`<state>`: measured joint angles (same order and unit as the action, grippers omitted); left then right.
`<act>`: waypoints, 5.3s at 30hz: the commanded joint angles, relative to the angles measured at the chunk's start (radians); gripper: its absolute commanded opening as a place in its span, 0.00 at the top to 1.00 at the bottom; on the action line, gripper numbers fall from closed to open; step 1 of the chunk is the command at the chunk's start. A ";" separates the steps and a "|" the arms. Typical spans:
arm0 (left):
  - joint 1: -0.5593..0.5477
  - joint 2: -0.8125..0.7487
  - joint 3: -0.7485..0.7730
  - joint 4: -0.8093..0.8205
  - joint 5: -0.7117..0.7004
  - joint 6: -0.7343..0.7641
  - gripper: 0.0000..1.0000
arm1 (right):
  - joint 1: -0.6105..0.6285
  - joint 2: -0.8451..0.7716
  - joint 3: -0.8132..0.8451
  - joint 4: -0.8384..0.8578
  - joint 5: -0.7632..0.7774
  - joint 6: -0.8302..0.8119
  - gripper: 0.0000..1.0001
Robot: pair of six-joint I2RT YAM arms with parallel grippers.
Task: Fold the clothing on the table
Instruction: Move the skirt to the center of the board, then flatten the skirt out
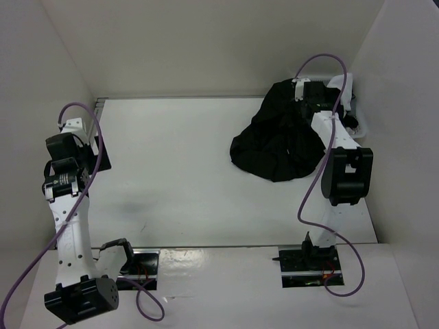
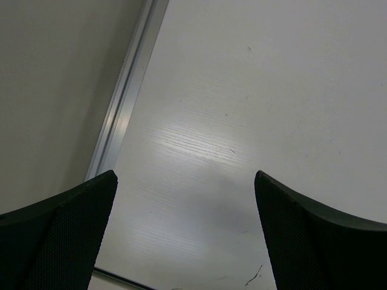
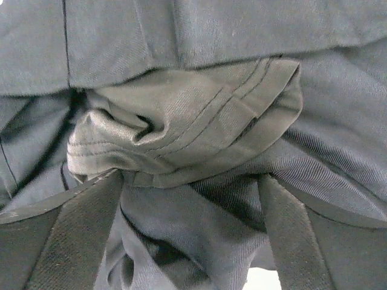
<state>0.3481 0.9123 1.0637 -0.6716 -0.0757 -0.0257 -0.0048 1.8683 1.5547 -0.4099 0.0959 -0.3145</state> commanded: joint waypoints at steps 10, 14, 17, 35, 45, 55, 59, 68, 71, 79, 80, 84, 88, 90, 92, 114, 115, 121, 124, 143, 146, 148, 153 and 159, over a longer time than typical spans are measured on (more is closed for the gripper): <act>0.012 -0.016 -0.008 0.035 0.024 0.015 0.00 | -0.004 0.034 0.166 0.002 -0.045 0.020 1.00; 0.022 -0.016 -0.018 0.035 0.024 0.015 0.00 | -0.004 -0.056 0.241 -0.041 -0.138 0.038 1.00; 0.022 -0.016 -0.018 0.035 0.024 0.015 0.00 | 0.018 -0.135 0.333 -0.110 -0.273 0.048 1.00; 0.031 -0.036 -0.018 0.035 0.033 0.024 0.00 | 0.316 -0.359 0.070 -0.328 -0.328 -0.177 0.02; 0.031 -0.046 -0.027 0.035 0.042 0.033 0.00 | 0.316 -0.314 -0.100 -0.237 -0.223 -0.090 0.02; 0.040 -0.055 -0.027 0.044 0.042 0.033 0.00 | 0.336 -0.146 -0.195 -0.357 -0.389 -0.141 0.14; 0.040 -0.055 -0.036 0.044 0.042 0.033 0.00 | 0.358 -0.146 -0.226 -0.395 -0.410 -0.166 0.20; 0.040 -0.055 -0.036 0.044 0.042 0.033 0.00 | 0.457 -0.187 -0.318 -0.236 -0.269 -0.109 0.23; 0.049 -0.055 -0.036 0.044 0.042 0.033 0.00 | 0.457 -0.169 -0.329 -0.175 -0.234 -0.080 0.24; 0.058 -0.064 -0.036 0.044 0.051 0.033 0.00 | 0.457 -0.095 -0.318 -0.096 -0.168 -0.038 0.24; 0.058 -0.064 -0.036 0.044 0.051 0.033 0.00 | 0.457 -0.086 -0.306 -0.096 -0.168 -0.028 0.24; 0.058 -0.064 -0.036 0.044 0.051 0.033 0.00 | 0.457 -0.054 -0.297 -0.096 -0.168 -0.018 0.24; 0.068 -0.064 -0.036 0.044 0.051 0.033 0.00 | 0.457 -0.031 -0.297 -0.075 -0.159 -0.018 0.25; 0.068 -0.064 -0.036 0.044 0.051 0.033 0.00 | 0.457 -0.021 -0.297 -0.075 -0.159 -0.018 0.25; 0.068 -0.064 -0.036 0.044 0.051 0.033 0.00 | 0.457 0.002 -0.306 -0.063 -0.159 -0.018 0.28; 0.068 -0.064 -0.036 0.044 0.069 0.043 0.00 | 0.457 0.029 -0.243 -0.092 -0.127 -0.028 0.93; 0.068 -0.064 -0.036 0.044 0.070 0.043 0.00 | 0.457 0.006 -0.228 -0.104 -0.116 -0.028 0.91; 0.068 -0.064 -0.036 0.044 0.070 0.043 0.00 | 0.457 -0.069 -0.131 -0.177 -0.084 -0.047 0.83; 0.068 -0.064 -0.036 0.044 0.079 0.043 0.00 | 0.457 -0.069 -0.119 -0.187 -0.074 -0.047 0.82; 0.068 -0.064 -0.036 0.044 0.088 0.043 0.00 | 0.457 -0.049 -0.177 -0.148 -0.045 -0.037 0.92; 0.068 -0.064 -0.036 0.044 0.088 0.043 0.00 | 0.466 -0.060 -0.096 -0.206 -0.045 -0.046 0.94; 0.068 -0.064 -0.036 0.044 0.088 0.043 0.00 | 0.492 -0.072 0.009 -0.243 -0.045 -0.046 0.94; 0.068 -0.064 -0.036 0.044 0.088 0.043 0.00 | 0.640 -0.052 0.333 -0.400 -0.074 -0.055 0.95; 0.088 -0.064 -0.036 0.035 0.088 0.043 0.00 | 0.782 0.015 0.802 -0.642 -0.370 -0.112 0.95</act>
<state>0.4248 0.8612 1.0267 -0.6605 -0.0013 0.0010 0.7448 1.8660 2.1418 -0.8692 -0.0959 -0.3859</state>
